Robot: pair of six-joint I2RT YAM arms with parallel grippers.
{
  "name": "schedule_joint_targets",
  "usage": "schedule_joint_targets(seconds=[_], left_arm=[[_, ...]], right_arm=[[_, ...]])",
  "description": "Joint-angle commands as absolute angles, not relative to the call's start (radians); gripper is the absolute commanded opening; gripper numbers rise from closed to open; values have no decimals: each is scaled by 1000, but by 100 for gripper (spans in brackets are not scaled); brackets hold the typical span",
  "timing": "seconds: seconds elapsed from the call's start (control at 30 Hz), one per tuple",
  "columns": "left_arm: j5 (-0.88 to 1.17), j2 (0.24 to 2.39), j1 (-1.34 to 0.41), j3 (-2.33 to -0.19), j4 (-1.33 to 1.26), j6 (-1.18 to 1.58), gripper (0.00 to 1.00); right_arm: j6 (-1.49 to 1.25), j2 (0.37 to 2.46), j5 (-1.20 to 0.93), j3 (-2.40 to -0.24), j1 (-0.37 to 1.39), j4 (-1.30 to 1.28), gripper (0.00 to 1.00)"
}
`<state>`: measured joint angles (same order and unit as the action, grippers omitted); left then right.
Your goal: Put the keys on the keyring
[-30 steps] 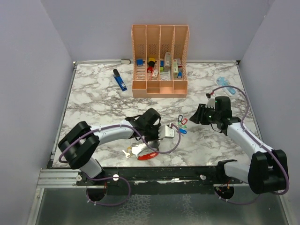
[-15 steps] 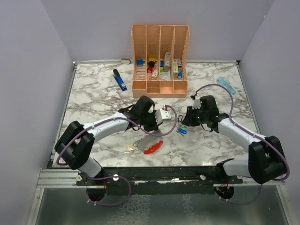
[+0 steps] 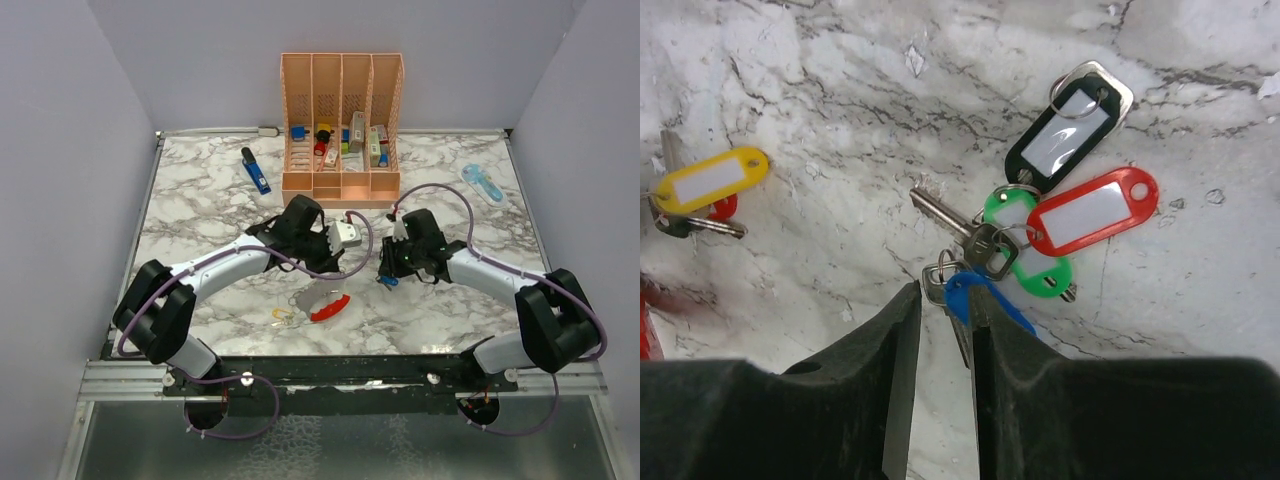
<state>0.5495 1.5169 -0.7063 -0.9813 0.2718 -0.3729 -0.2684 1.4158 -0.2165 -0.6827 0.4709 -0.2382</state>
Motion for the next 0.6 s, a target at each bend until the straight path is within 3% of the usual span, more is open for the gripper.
schedule_joint_targets(seconds=[0.0, 0.57], left_arm=[[629, 1476, -684, -987, 285, -352, 0], [685, 1476, -650, -990, 289, -346, 0]], right_arm=[[-259, 1425, -145, -731, 477, -231, 26], [-255, 1469, -142, -719, 504, -212, 22]])
